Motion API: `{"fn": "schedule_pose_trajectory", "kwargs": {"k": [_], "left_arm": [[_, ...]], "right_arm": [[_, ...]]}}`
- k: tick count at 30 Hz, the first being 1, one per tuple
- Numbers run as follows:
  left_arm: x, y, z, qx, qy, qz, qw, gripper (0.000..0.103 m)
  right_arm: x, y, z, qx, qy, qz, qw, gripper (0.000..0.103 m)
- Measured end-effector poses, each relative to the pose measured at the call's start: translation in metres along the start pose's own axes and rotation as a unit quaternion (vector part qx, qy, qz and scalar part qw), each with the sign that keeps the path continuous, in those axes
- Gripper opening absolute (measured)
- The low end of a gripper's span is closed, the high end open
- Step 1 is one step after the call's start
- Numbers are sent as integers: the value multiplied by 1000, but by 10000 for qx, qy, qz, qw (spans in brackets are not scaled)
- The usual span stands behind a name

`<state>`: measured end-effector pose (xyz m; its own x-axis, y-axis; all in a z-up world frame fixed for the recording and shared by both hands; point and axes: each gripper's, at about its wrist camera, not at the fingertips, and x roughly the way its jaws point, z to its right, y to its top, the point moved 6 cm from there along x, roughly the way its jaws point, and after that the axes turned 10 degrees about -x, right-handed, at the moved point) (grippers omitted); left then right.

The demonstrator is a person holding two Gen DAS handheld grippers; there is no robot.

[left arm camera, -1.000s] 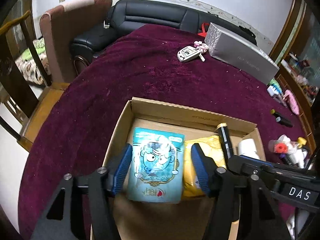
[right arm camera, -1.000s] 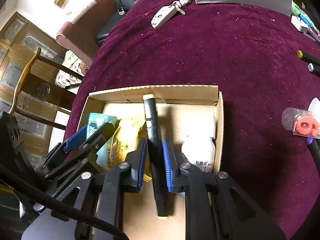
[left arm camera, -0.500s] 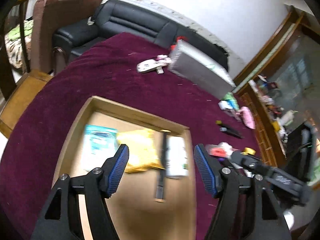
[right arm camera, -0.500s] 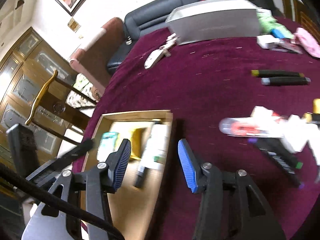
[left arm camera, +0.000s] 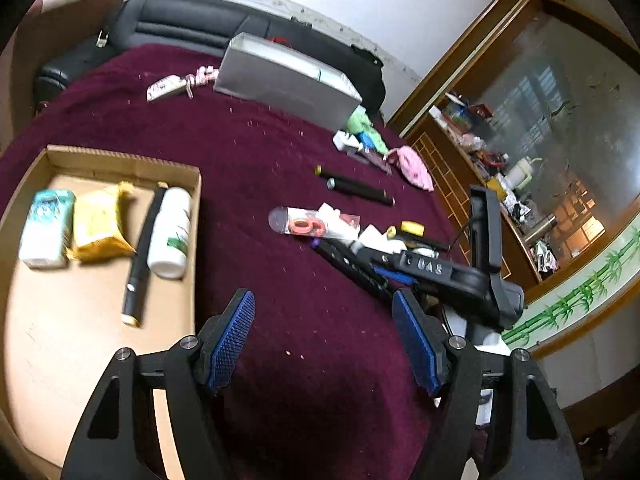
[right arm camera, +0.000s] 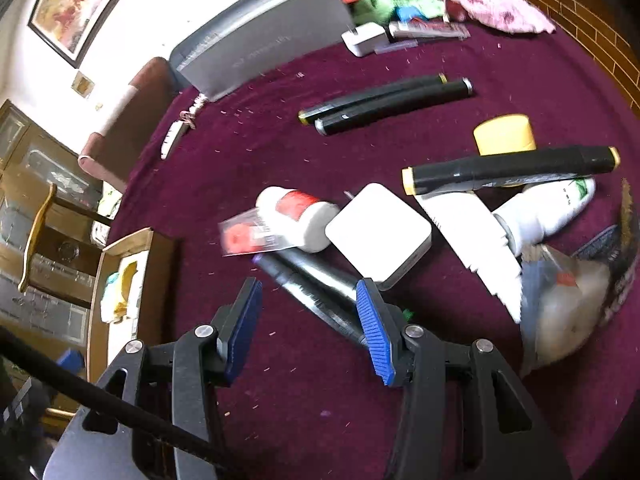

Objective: Organize objects
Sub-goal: 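Grasp a purple-capped marker with the left gripper while the right grasps a green-capped marker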

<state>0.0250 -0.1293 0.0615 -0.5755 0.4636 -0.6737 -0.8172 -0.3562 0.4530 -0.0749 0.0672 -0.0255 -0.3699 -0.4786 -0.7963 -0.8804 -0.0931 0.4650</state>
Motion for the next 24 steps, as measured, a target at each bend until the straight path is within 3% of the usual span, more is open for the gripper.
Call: {"fn": "schedule_pose_trajectory", "kwargs": {"k": [4, 6, 9, 10, 13, 18, 21, 24], "left_arm": [[2, -9, -1, -3, 80, -7, 10000, 65], [5, -10, -3, -33, 108, -27, 9999, 65], [12, -13, -4, -75, 131, -80, 9999, 65], [13, -15, -4, -89, 127, -102, 9998, 65], [14, -19, -3, -93, 95, -154, 9998, 65], [11, -20, -5, -106, 65, -95, 9999, 65], [12, -20, -8, -124, 86, -94, 9998, 65], [14, -20, -10, -168, 89, -103, 9998, 65]], "right_arm": [[0, 0, -6, -21, 234, -56, 9997, 50], [3, -9, -17, 34, 902, -305, 9955, 50], [12, -34, -45, 82, 2026, -965, 9745, 50], [10, -36, -49, 39, 2082, -954, 9734, 50], [-5, -24, -42, -258, 1189, -369, 9919, 50], [-9, -4, -15, -368, 95, -29, 9993, 49], [-4, -7, -4, -256, 193, -79, 9995, 52], [7, -25, -11, -64, 733, -673, 9950, 56]]}}
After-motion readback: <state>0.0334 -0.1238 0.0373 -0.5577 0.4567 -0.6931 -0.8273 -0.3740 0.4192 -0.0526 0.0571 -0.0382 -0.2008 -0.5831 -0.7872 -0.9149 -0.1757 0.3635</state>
